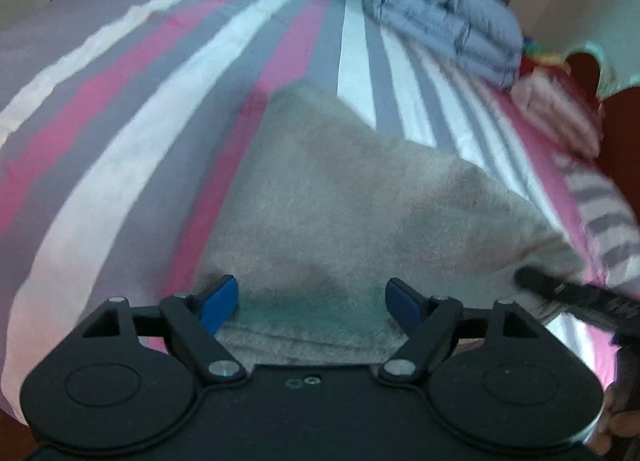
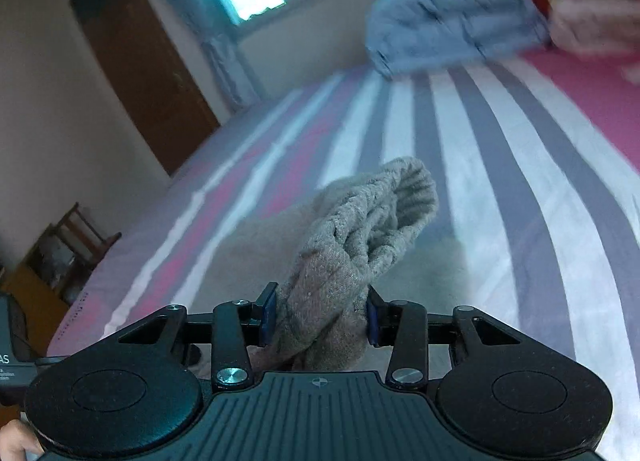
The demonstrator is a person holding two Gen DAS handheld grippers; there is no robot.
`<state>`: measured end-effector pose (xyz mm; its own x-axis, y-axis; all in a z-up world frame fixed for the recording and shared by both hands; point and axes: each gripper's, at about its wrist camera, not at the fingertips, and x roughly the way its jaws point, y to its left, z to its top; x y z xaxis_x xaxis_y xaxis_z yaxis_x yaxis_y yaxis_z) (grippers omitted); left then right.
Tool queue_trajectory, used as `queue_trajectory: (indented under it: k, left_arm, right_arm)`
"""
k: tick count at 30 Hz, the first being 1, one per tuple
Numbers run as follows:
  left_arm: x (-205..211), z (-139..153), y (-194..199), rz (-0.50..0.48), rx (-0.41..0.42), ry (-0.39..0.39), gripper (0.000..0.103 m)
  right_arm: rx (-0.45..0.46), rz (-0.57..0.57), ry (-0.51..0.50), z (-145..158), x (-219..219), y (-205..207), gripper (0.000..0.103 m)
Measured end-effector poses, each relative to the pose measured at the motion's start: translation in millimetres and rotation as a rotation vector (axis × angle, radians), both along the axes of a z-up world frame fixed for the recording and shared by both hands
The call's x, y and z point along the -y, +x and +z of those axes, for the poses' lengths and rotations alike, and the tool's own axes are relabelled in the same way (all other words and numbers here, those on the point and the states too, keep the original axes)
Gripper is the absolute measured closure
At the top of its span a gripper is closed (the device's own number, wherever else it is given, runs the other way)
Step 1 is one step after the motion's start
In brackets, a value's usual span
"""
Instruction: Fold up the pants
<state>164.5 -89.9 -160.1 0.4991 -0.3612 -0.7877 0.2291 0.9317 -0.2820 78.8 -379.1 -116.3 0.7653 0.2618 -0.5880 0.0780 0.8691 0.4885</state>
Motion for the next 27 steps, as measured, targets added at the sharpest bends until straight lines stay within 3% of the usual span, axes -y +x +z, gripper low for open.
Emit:
queue_trajectory:
  k: [3,4,7,10,13,15,17,20,22,24,27]
  left_arm:
    - [7.8,-0.5,-6.5,-0.039,0.018,0.058,0.03]
    - [7.1,2.2,-8.1,-0.041,0.019,0.052,0.03]
    - [-2.6,16.1,-8.8,-0.014,0.029,-0.003,0.031]
    - [-2.1,23.6,-7.1,-0.008,0.055,-0.005,0.03]
    - [2.8,13.7,-5.0,-0.013,0.027,0.008,0.03]
    - [5.0,1.6,-4.8,-0.018,-0.006,0.019,0.03]
    - [8.6,-3.6,-8.5,-0.039,0.01,0.052,0.03]
    - [12.9,-4.9,-11.6,-0.08,0.016,0.059,0.03]
    - [13.4,-4.6,-11.4,-0.087,0.014,0.065,0.03]
    - [10.8,-2.4,-8.3,-0.081,0.001,0.048,0.03]
    - [-1.5,8.5,-3.7,-0.052,-0.015,-0.011,0.033]
  right_arm:
    - [-0.17,-0.019,-0.06,-41.4,0.2,-0.4,0.049]
    - [-0.164,-0.024,-0.048,-45.1,1.7,-5.9,0.048]
    - [-0.118,-0.057,-0.044,-28.0,7.5,-15.5,0.044]
    - [-0.004,-0.104,-0.132,6.5,2.9,-24.0,0.037]
    - [0.105,-0.065,-0.131,29.3,-12.1,-18.0,0.032]
    - [0.114,-0.014,-0.122,30.4,-26.9,-8.4,0.032]
    - [0.082,0.022,-0.106,18.0,-36.9,-0.2,0.032]
    - [-0.052,0.027,-0.115,-27.7,-30.4,5.5,0.033]
    - [-0.054,0.018,-0.08,-49.9,-15.5,-4.0,0.033]
    - [-0.05,0.03,-0.096,-49.6,-13.0,-9.2,0.039]
    - [-0.056,0.043,-0.088,-49.9,-11.1,-9.0,0.039]
